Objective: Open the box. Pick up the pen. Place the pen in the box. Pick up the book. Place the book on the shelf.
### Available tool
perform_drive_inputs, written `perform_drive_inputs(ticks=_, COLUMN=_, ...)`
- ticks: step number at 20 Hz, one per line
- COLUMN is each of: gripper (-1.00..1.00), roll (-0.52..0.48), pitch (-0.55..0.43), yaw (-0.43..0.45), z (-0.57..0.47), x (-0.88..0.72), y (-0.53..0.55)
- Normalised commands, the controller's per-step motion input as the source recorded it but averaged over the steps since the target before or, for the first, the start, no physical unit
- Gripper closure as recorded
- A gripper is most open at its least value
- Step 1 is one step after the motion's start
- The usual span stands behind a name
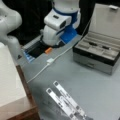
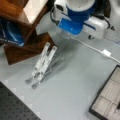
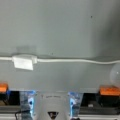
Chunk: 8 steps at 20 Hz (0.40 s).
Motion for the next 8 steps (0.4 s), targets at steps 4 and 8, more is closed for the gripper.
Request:
perform_drive_inputs(ticks=4, gripper=-1.0, roll=0.096, pitch=-0.381, yaw=-0.074, z=-0.34, x=-0.28, y=0.1)
perform_drive_inputs(ticks=8, gripper=-1.0, roll=0.09, pitch=-0.316, yaw=-0.083, z=-0.33, x=-0.2, y=0.07)
